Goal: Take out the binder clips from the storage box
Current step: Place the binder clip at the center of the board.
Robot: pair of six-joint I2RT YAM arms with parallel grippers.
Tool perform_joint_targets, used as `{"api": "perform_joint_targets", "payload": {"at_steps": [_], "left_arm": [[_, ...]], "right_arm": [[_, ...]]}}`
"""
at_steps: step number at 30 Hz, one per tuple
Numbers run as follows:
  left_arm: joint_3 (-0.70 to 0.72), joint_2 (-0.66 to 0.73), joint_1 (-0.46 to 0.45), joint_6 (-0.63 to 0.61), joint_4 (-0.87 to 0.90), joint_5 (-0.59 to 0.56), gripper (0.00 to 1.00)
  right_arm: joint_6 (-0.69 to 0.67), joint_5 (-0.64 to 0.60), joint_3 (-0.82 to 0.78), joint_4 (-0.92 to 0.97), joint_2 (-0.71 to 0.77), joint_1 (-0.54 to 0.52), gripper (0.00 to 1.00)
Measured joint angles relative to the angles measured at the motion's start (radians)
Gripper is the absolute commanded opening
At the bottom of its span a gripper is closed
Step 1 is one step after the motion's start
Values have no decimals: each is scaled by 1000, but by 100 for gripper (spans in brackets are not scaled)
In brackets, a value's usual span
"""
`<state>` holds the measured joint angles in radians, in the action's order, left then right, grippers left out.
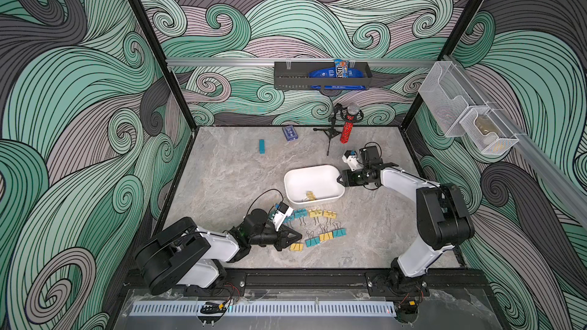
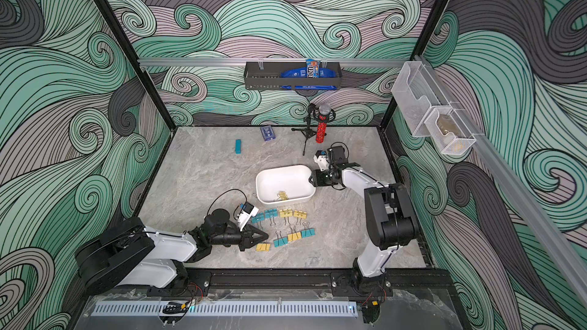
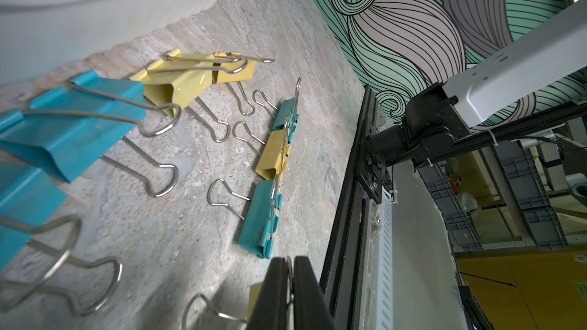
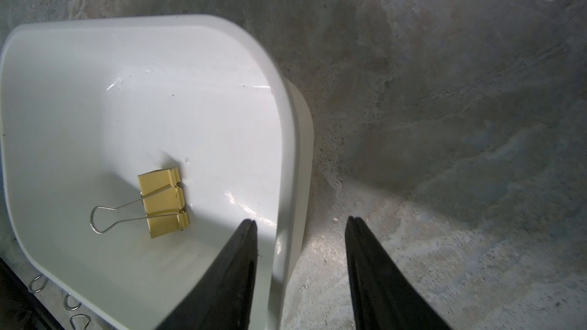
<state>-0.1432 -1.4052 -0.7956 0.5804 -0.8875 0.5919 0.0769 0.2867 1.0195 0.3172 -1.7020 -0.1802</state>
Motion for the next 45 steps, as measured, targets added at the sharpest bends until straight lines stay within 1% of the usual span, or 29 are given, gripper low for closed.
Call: {"api": "perform_joint_targets", "payload": {"at_steps": [6,12,16,18,24,29,32,35,37,38,39,40,45], "left_arm": [[2,-93,0,20,-69,5,10],[11,-130,0,39,-127,12,10],[26,-127,-1,41,-138,11,13],[33,-113,-2,39,-128,6,17],[35,-48,-3,23,-68,-10,22],[35,-11,-3,13,-3,-19,30],[34,55,-3,7,68,-37,37],[23,131,-3,-5,174,-65,44],[11,185,-3,-12,245,-87,50],[8,216,-3,-16,276,-97,56],[6,248,-3,-20,306,-109,86],[5,272,-3,-19,325,-114,98],[-9,391,-3,-36,445,-146,99]], "right_arm": [[0,0,0,0,0,0,47],[-4,0,0,0,0,0,47],[-6,0,0,0,0,0,47],[-7,0,0,0,0,0,47],[-7,0,0,0,0,0,48],[-7,0,0,0,0,0,48],[-7,0,0,0,0,0,48],[-7,0,0,0,0,0,48],[-7,0,0,0,0,0,48],[-7,0,0,0,0,0,48],[-7,0,0,0,0,0,48],[-7,0,0,0,0,0,48],[-7,0,0,0,0,0,48]]}}
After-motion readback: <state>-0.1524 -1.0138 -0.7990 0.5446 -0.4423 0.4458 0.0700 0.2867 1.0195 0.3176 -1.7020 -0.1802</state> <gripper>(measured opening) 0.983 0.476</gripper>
